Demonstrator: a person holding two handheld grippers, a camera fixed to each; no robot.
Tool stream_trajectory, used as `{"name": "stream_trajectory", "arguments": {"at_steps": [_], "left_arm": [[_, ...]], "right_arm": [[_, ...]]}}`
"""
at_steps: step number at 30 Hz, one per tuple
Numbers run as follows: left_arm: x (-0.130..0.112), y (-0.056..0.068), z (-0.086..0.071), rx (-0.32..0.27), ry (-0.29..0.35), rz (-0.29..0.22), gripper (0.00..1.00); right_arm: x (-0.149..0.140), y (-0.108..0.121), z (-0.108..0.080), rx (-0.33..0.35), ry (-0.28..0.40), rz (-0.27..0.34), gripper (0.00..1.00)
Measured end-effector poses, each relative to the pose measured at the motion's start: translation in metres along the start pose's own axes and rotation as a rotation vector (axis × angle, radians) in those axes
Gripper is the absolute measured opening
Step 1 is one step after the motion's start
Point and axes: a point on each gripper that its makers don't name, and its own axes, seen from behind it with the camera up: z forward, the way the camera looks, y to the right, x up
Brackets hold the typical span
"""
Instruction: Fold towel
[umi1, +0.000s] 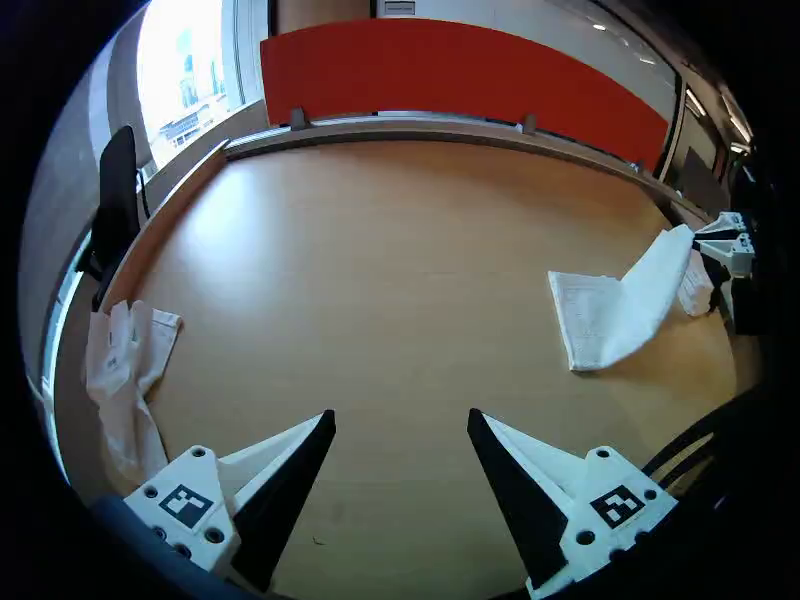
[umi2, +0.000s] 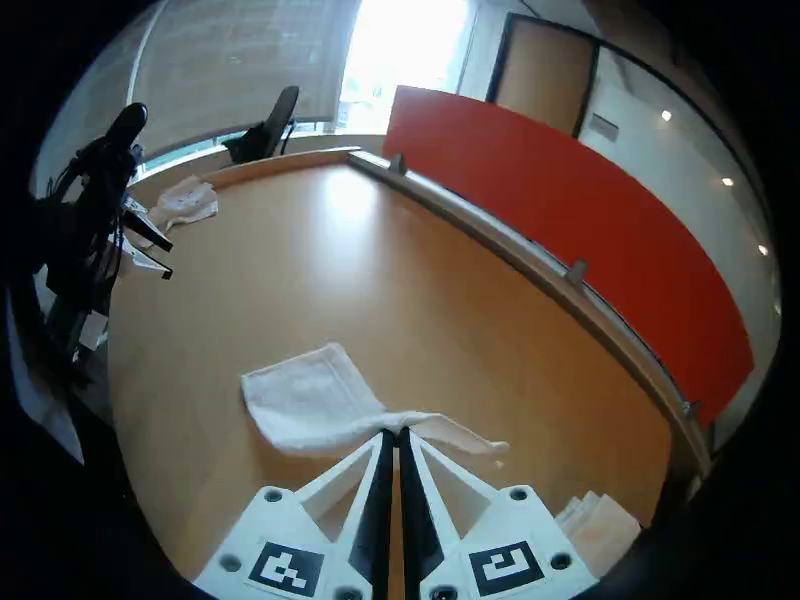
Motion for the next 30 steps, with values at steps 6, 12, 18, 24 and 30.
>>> {"name": "stream_trajectory", "arguments": {"at_steps": [6,12,18,24,30], "left_arm": [[0.003,0.0,-0.001,-0.003,0.005,0.0,0.98],[0.003,-0.001,-0.003,-0.004,0.009,-0.005,0.99],[0.002,-0.008,-0.007,0.003,0.015,-0.016,0.99],[-0.001,-0.02,-0.012,0.017,0.016,-0.037,0.99],[-0.005,-0.026,-0.014,0.027,0.013,-0.044,0.99]], "right_arm": [[0.009,-0.023,0.015,0.049,0.005,-0.018,0.09],[0.017,-0.053,0.035,0.11,0.001,-0.044,0.09],[0.019,-0.082,0.054,0.176,-0.015,-0.068,0.1],[0.009,-0.11,0.071,0.238,-0.052,-0.083,0.1],[-0.007,-0.113,0.079,0.221,-0.097,-0.074,0.67]]}}
